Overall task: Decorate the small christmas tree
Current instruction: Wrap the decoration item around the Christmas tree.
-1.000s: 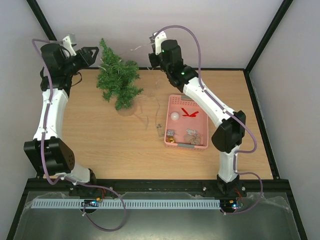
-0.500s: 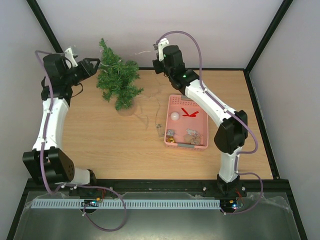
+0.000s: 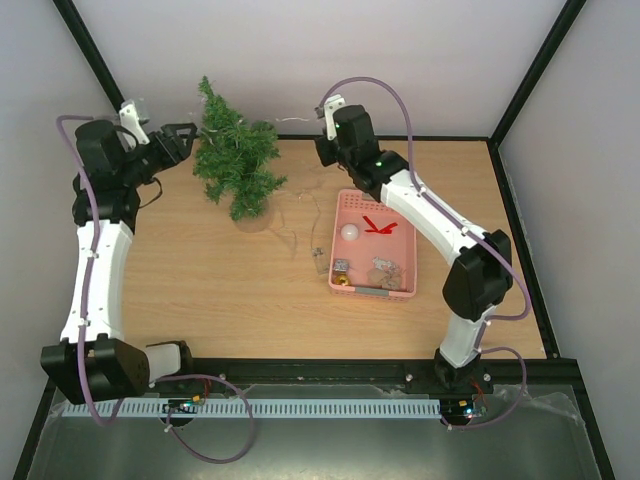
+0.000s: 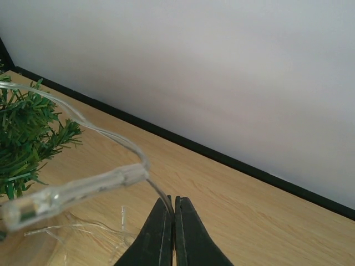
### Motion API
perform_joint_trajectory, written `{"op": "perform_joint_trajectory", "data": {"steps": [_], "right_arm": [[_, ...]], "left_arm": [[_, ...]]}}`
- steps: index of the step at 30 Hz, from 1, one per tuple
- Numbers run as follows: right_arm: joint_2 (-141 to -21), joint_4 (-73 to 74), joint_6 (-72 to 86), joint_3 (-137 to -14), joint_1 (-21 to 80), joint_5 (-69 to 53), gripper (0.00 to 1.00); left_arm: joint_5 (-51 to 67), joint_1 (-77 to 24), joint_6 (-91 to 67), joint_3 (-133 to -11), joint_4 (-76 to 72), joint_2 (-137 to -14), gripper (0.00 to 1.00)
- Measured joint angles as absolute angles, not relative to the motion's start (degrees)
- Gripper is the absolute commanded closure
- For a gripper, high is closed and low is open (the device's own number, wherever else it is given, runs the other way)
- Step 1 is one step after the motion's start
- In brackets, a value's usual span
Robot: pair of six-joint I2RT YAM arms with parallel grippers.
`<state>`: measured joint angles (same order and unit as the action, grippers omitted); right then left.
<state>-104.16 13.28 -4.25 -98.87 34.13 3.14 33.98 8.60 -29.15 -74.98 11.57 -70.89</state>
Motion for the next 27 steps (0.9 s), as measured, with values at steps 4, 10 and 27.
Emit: {"op": "perform_joint_trajectory", "data": {"steps": [4, 10, 27], "right_arm": [[-101.9, 14.0, -4.3, -97.1, 34.1, 3.6, 0.98], [-98.9, 15.7, -4.6, -92.7, 34.1, 0.8, 0.98], [-92.0, 14.8, 1.6, -84.1, 37.3, -30.3, 0.98]], "left_arm": [[32.6, 7.6, -28.0, -73.7, 14.2, -69.3, 0.38], [28.8, 3.0, -24.7, -71.4, 18.5, -66.5, 0.38], [25.1, -16.4, -13.7, -56.1, 12.8, -54.7, 0.49]]}}
